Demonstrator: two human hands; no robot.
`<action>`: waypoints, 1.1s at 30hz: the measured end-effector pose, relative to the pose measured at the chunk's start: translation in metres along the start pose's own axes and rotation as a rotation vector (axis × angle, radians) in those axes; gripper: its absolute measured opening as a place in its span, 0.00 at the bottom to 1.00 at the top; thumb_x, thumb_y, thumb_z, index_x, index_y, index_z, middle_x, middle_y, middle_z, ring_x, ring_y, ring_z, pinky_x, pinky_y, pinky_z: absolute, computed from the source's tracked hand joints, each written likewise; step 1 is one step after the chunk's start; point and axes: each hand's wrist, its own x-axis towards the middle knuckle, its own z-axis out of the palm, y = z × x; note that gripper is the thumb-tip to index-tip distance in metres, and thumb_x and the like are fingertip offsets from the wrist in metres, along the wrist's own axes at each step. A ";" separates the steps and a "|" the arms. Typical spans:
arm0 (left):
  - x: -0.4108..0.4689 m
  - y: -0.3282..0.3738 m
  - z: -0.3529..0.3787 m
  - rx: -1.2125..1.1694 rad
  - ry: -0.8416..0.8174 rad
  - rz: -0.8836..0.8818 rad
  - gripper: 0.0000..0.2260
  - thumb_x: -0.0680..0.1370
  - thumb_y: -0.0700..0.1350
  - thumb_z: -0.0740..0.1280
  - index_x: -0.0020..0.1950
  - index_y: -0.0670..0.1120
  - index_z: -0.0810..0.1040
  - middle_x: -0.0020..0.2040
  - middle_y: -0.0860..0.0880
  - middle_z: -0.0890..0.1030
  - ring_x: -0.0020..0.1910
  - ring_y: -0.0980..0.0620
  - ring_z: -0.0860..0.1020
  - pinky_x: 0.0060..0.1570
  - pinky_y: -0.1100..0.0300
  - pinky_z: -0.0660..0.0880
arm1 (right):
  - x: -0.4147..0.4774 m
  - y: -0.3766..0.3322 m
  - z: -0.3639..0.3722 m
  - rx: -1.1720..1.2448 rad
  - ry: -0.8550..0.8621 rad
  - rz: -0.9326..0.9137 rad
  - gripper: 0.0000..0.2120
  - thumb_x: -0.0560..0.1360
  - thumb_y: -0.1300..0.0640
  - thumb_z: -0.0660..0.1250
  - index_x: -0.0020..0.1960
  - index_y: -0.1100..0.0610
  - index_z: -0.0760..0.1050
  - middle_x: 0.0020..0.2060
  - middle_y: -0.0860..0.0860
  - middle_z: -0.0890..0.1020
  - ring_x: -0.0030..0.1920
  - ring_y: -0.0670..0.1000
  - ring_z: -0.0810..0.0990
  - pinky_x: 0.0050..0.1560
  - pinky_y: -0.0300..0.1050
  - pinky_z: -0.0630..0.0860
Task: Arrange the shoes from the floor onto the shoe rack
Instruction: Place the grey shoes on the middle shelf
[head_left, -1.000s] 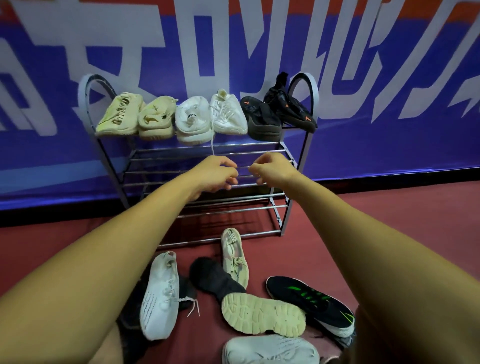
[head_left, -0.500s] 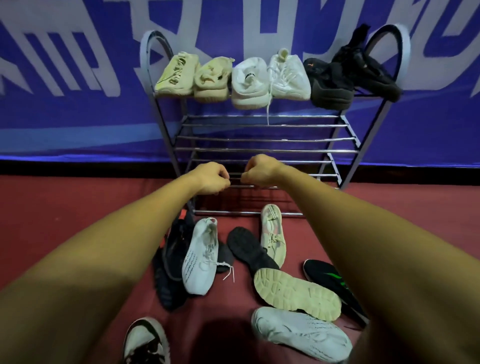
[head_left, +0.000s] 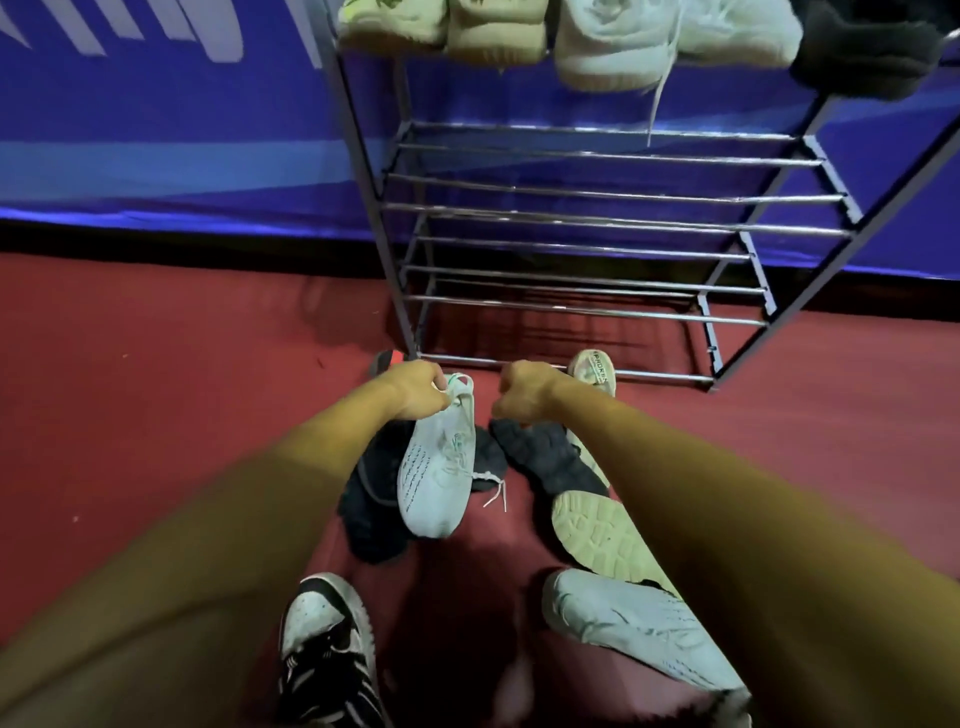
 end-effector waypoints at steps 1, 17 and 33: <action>0.006 -0.006 0.005 0.020 -0.026 -0.008 0.17 0.78 0.47 0.66 0.66 0.49 0.75 0.64 0.47 0.77 0.60 0.47 0.76 0.59 0.59 0.72 | 0.006 -0.002 0.007 -0.007 -0.020 0.005 0.08 0.73 0.53 0.67 0.47 0.57 0.73 0.38 0.54 0.81 0.39 0.54 0.81 0.40 0.42 0.75; 0.032 -0.081 0.075 -0.051 -0.261 -0.154 0.31 0.76 0.43 0.65 0.77 0.50 0.57 0.60 0.44 0.78 0.56 0.44 0.77 0.57 0.49 0.75 | 0.049 -0.001 0.126 0.159 -0.208 0.105 0.19 0.74 0.46 0.67 0.58 0.57 0.70 0.57 0.57 0.79 0.56 0.57 0.80 0.54 0.47 0.76; 0.008 -0.047 0.062 -0.147 -0.178 -0.206 0.06 0.71 0.43 0.69 0.44 0.43 0.76 0.40 0.46 0.80 0.38 0.49 0.77 0.34 0.61 0.72 | 0.009 0.011 0.078 0.357 -0.081 0.030 0.15 0.69 0.67 0.65 0.51 0.52 0.76 0.39 0.48 0.79 0.44 0.52 0.78 0.33 0.36 0.72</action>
